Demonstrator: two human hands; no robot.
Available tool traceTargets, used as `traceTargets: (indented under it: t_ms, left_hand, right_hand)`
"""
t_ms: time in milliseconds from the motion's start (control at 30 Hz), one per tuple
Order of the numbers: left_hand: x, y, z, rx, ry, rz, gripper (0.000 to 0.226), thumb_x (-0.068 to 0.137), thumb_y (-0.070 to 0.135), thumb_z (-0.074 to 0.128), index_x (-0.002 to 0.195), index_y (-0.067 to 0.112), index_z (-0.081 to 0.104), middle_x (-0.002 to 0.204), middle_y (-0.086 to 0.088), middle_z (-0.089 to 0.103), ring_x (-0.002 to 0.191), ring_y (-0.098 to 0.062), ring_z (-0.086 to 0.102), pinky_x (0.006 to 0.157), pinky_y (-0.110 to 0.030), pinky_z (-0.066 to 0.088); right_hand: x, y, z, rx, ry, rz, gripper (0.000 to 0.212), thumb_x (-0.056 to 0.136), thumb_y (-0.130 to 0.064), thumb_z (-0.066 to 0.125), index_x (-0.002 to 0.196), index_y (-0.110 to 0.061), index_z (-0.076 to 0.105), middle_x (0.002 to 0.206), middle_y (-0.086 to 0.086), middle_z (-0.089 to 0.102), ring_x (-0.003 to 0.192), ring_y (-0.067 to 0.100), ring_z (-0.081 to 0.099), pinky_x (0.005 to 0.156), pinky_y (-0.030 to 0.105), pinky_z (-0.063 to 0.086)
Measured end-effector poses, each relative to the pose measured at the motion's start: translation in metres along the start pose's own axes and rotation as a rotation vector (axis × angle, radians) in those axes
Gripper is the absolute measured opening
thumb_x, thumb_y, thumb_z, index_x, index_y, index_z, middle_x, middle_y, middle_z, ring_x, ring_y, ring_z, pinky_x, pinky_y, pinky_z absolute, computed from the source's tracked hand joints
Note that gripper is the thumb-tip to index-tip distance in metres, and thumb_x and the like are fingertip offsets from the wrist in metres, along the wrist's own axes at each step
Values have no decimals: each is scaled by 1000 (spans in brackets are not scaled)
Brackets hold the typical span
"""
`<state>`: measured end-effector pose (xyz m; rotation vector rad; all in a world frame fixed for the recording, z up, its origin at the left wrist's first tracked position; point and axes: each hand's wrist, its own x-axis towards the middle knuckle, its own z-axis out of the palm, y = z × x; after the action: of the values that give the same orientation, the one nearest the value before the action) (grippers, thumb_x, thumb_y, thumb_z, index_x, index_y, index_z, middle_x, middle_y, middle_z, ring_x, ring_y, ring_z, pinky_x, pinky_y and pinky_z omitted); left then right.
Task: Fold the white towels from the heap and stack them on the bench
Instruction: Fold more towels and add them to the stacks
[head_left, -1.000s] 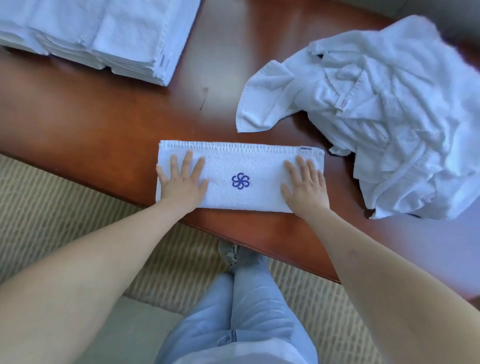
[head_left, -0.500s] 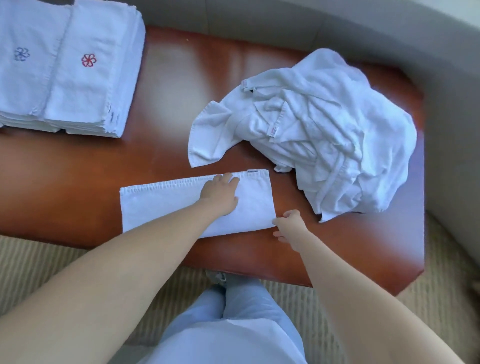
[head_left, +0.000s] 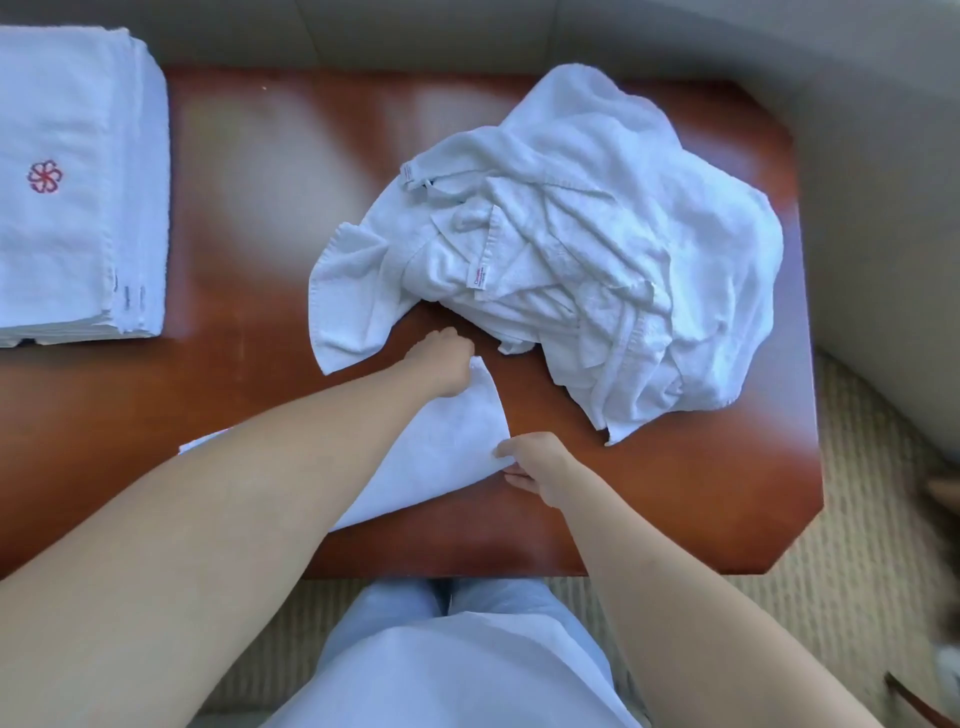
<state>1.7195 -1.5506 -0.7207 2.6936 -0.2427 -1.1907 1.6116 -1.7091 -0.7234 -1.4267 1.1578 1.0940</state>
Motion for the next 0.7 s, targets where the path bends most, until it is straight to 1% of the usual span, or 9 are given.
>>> traceTargets:
  t_ms: [100,200,267,367,467,533,600,633,700]
  left_hand:
    - [-8,-19,-17,-134,26,53,5,93,13,50,90,17,53,95,-1,51,88,-25,54,69,-35,42]
    - [-23,-48,-37,-224,93,63,14,89,18,58,83,21,46,83,5,51,74,-19,47,61,-32,34]
    - [-37,-68,-50,-250,153,56,15,90,21,59,83,24,46,82,6,54,74,-18,48,60,-31,34]
    - [-65,-101,-68,-279,228,28,13,90,23,58,93,33,50,82,13,58,73,-15,54,58,-29,37]
    - [-102,-140,-83,-267,292,-22,22,88,26,57,105,40,55,87,17,58,78,-16,58,66,-29,46]
    - [-128,-172,-89,-295,355,-32,24,89,24,60,110,35,62,96,11,62,89,-21,60,70,-30,47]
    - [-157,-206,-92,-309,409,-35,16,89,22,61,103,29,64,99,5,66,92,-24,61,65,-30,41]
    - [-174,-223,-92,-314,436,-44,12,89,22,60,99,28,63,98,3,67,91,-24,61,64,-30,41]
    - [-207,-257,-91,-346,494,-58,10,89,22,61,99,26,62,98,1,67,90,-25,61,70,-33,47]
  right_hand:
    - [-3,-13,0,-228,46,-92,14,93,-11,66,106,-13,63,93,3,59,94,19,59,99,37,55]
    - [-13,-28,4,-269,65,-288,19,90,-9,59,107,-12,67,95,7,66,86,22,62,83,37,58]
    - [-27,-42,14,-268,89,-369,19,90,-9,55,104,-15,66,99,9,70,83,24,71,79,39,62]
    - [-51,-67,41,-305,116,-513,20,91,-12,50,104,-20,63,94,8,72,86,30,75,77,43,63]
    - [-81,-85,79,-358,144,-654,18,91,-14,49,100,-24,61,88,8,72,84,30,75,78,47,64]
    - [-102,-92,109,-388,153,-741,21,90,-13,48,102,-22,62,86,7,72,81,26,75,80,49,63]
    - [-124,-95,143,-431,170,-825,26,88,-13,48,109,-20,62,84,6,73,78,23,75,79,47,63]
    - [-136,-94,162,-454,180,-868,26,87,-13,48,108,-21,62,82,5,73,77,24,75,77,45,63]
    - [-164,-90,200,-504,208,-962,20,87,-13,49,97,-27,58,78,2,73,76,24,75,72,42,63]
